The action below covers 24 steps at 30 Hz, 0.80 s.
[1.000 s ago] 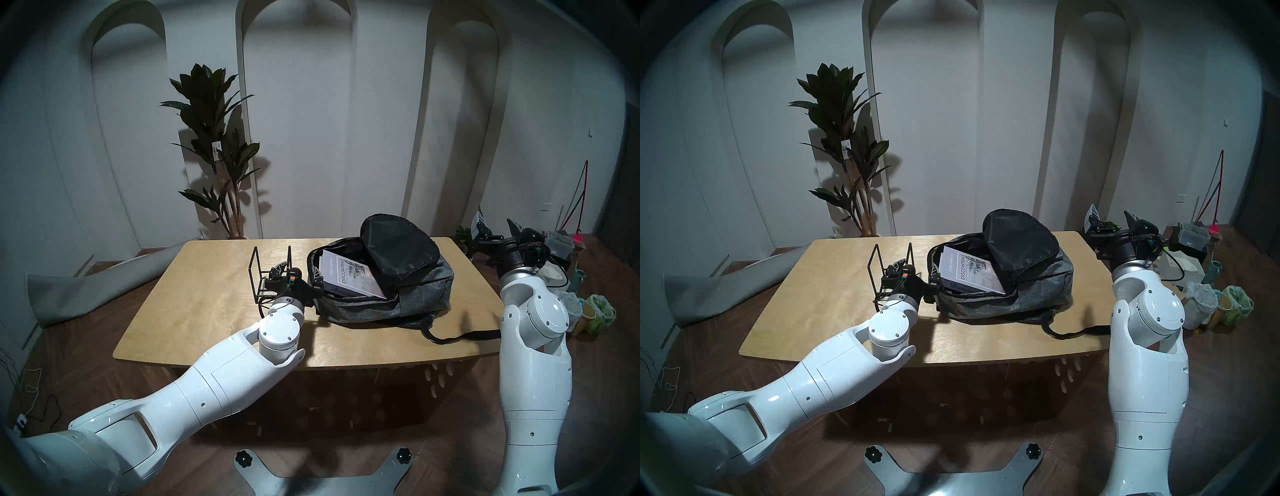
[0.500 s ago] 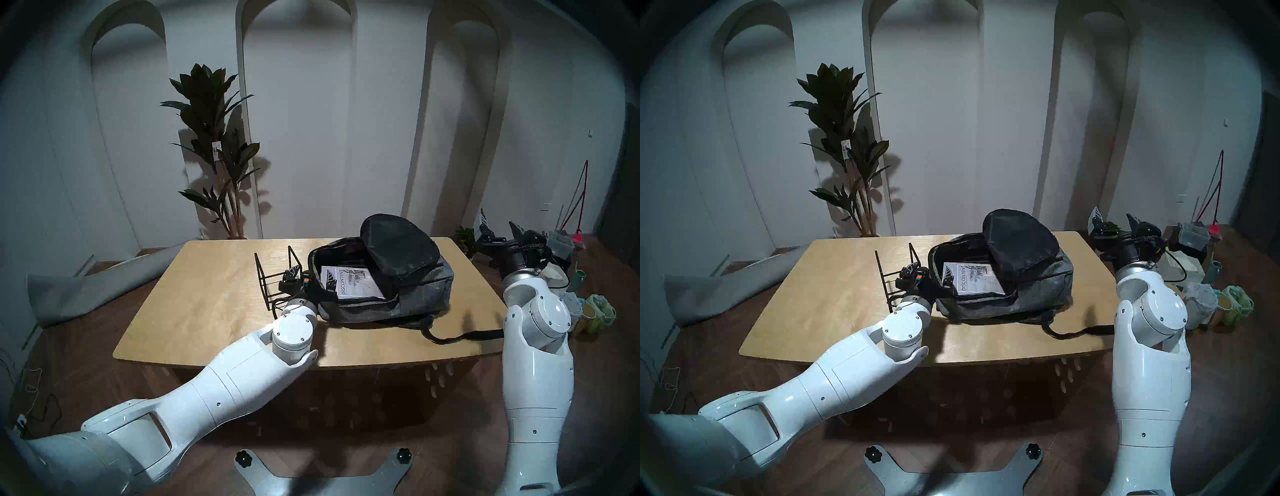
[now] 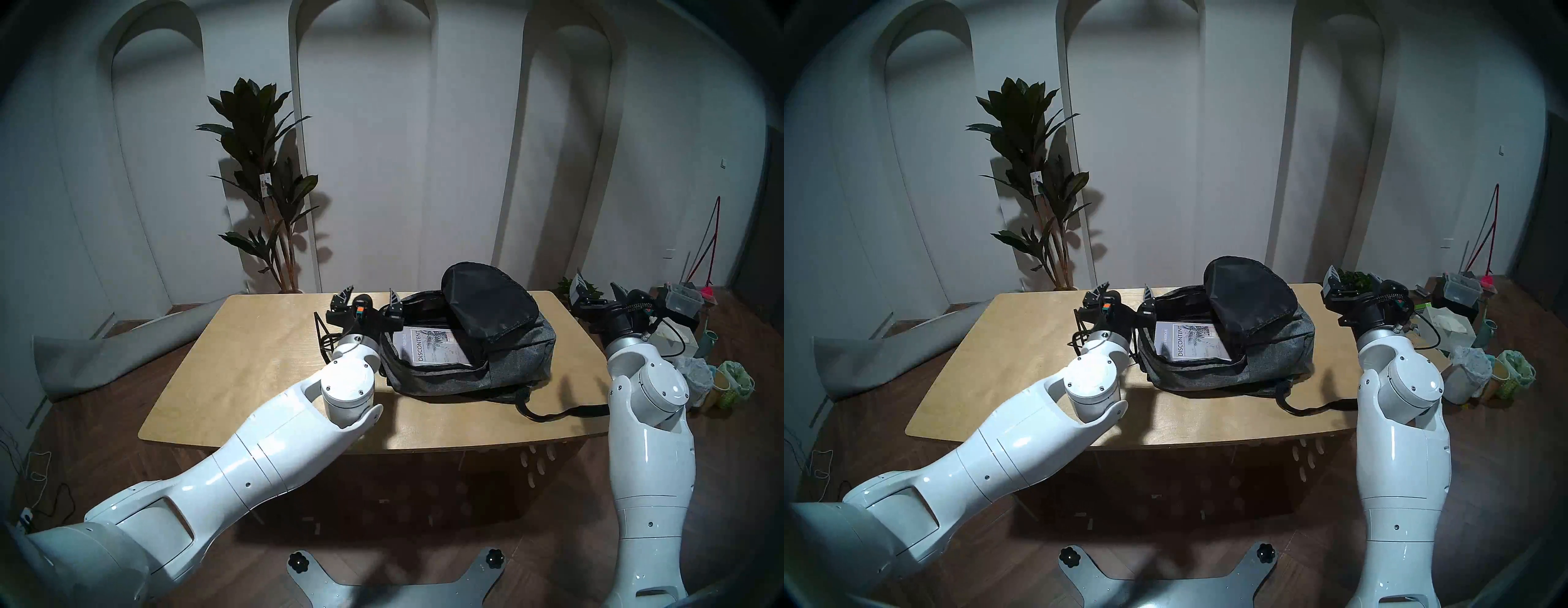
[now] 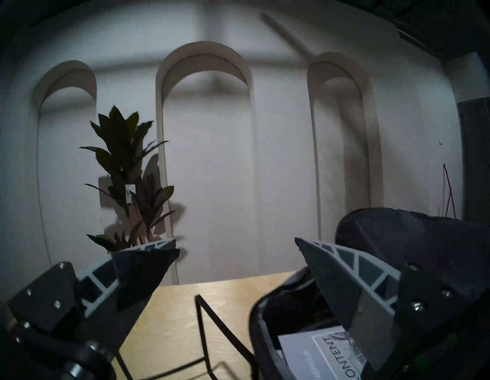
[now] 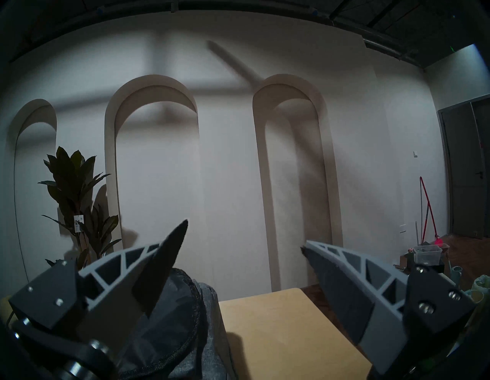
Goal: Put the book into the bag and close the bag
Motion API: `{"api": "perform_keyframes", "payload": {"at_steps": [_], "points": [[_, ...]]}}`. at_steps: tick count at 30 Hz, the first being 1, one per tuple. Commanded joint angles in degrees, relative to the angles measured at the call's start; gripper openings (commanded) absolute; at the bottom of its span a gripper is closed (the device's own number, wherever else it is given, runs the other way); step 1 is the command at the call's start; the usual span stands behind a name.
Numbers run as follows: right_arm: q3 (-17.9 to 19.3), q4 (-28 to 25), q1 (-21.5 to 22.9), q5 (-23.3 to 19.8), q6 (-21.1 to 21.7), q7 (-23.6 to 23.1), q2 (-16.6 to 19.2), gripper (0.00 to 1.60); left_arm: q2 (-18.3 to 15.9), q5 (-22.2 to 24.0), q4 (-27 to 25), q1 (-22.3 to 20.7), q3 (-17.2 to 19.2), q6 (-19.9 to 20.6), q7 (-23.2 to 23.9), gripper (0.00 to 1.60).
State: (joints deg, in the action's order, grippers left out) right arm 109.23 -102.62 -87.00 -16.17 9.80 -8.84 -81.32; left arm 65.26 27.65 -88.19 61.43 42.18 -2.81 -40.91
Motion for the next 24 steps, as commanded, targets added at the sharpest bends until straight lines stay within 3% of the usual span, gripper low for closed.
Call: {"api": "perform_keyframes", "payload": {"at_steps": [1,13,24], "points": [[-0.8,-0.5,1.8,-0.7,4.0,0.4,0.0,1.60,-3.1,3.9,-7.1,2.0,6.2,0.6,-4.9,1.60],[-3.3,-2.9,1.3,-3.1,13.9,0.7,-1.0,1.60,-6.0,15.7,-16.2,6.5,17.4,0.8,-12.2,1.60],[-4.2,-4.4,1.0,-3.0,20.0,4.1,-2.5,1.60,-9.6,26.5,-20.5,11.2,24.4,4.0,-14.2,1.60]]}}
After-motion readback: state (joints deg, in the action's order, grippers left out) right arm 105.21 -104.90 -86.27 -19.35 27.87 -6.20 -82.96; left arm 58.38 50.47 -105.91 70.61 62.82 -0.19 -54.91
